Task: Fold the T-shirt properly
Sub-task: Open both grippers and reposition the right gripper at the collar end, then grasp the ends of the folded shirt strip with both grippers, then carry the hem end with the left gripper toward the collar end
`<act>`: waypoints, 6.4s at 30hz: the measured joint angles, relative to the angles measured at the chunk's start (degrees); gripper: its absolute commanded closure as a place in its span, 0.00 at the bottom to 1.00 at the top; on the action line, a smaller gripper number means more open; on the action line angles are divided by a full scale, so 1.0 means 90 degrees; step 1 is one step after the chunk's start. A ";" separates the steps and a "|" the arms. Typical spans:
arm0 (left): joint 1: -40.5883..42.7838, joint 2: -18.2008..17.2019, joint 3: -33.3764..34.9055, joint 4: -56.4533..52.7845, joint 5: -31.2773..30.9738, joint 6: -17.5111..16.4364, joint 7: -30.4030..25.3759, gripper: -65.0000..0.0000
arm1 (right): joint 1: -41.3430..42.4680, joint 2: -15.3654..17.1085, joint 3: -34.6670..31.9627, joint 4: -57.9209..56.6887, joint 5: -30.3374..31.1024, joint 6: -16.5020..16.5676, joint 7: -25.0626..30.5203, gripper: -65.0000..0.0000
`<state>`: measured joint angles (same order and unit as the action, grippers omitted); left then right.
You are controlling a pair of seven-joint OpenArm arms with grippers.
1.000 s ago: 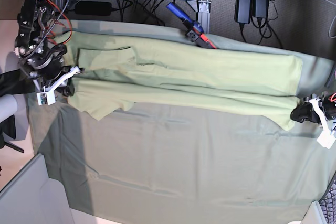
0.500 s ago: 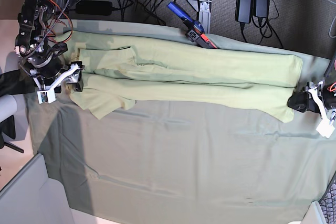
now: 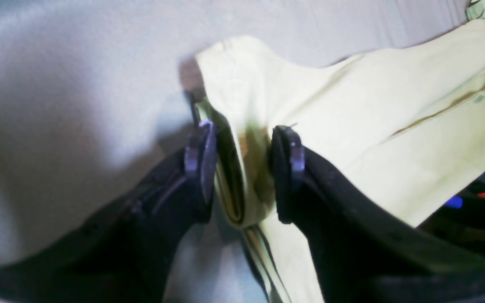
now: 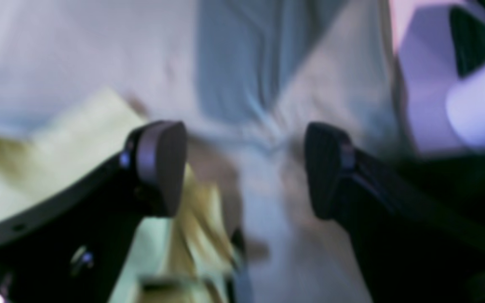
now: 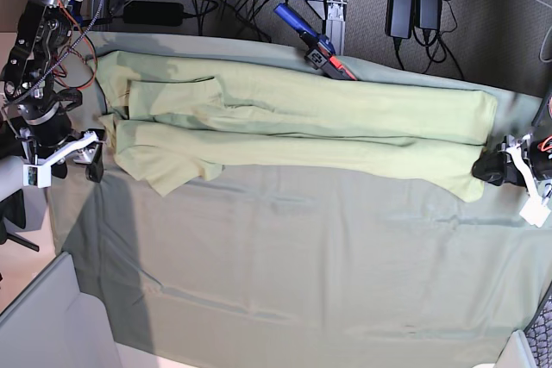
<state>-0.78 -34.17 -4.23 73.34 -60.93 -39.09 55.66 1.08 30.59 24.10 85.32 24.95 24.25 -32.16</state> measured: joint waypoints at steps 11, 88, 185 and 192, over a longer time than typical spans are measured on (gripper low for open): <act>-0.0002 0.0002 0.0000 0.0000 -0.0005 0.0000 0.0000 0.61 | 0.1134 -0.0631 -0.1307 -0.1634 -0.0134 -0.0005 0.0039 0.33; 0.0736 -0.0051 -0.0682 0.0002 -0.0641 0.0000 0.0284 0.51 | -0.1899 -0.1270 0.0418 0.2057 0.0867 -0.0002 -0.1042 0.41; -0.2577 0.0556 0.0828 -0.1455 0.2599 -0.0041 -0.1885 1.00 | -0.1525 -0.1477 0.1530 0.2234 0.0962 -0.0002 -0.1073 0.41; -0.2732 0.0126 0.0826 -0.1455 0.2664 -0.0039 -0.1911 1.00 | -0.1513 -0.1477 0.1530 0.2234 0.0967 -0.0002 -0.1076 0.41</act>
<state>-25.36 -33.04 3.20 60.25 -36.95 -39.44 38.46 -12.53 17.30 37.87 105.43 33.65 24.23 -41.85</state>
